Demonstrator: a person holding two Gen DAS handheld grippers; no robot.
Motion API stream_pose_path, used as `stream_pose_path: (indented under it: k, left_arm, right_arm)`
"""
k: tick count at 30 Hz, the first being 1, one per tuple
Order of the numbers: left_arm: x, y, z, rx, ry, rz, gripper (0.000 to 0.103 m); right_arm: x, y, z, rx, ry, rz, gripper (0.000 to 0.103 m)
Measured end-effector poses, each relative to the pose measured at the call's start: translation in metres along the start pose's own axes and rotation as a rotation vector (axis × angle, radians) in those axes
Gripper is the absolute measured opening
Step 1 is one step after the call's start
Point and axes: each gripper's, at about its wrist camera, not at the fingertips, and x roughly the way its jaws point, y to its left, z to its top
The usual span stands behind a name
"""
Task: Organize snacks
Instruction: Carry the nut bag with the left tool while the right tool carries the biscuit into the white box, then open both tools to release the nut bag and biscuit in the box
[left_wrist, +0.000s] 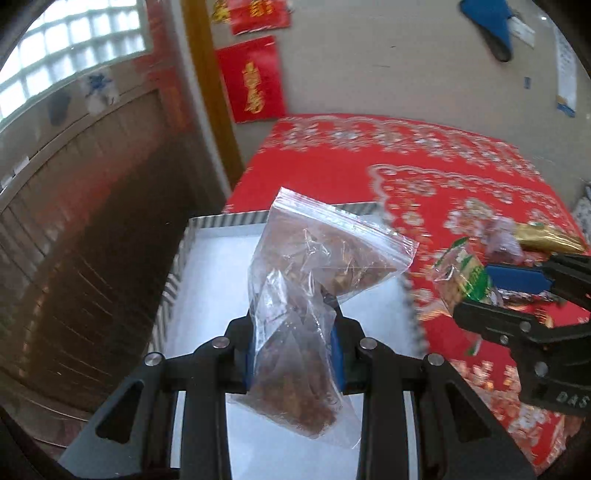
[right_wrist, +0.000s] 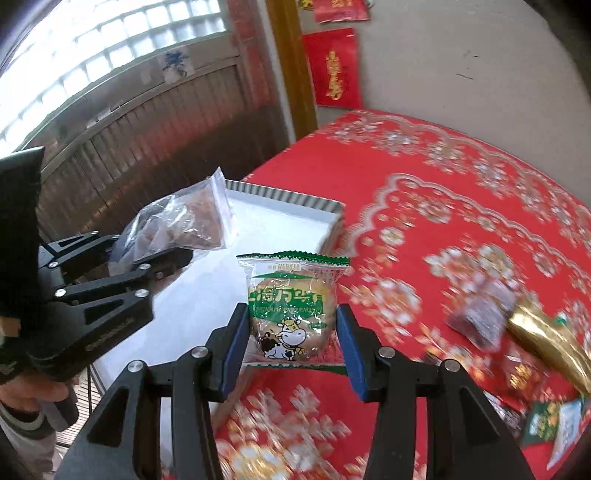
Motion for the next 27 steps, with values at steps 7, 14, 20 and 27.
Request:
stream_pose_path:
  k: [7,14,20,27]
  left_arm:
    - [0.034,0.028,0.013,-0.058,0.057,0.02,0.033]
    - [0.069,0.045,0.023,-0.118,0.114,0.043,0.033]
    - [0.092,0.051,0.018,-0.139,0.168,0.064,0.033]
    - [0.101,0.051,0.015,-0.139,0.173,0.099,0.04]
  right_arm:
    - [0.023,0.004,0.02,-0.01,0.017,0.007,0.047]
    - [0.053,0.017,0.046,-0.03,0.04,-0.008,0.047]
    - [0.084,0.021,0.051,-0.041,0.093,-0.023,0.047]
    - [0.104,0.021,0.045,-0.035,0.119,-0.039,0.049]
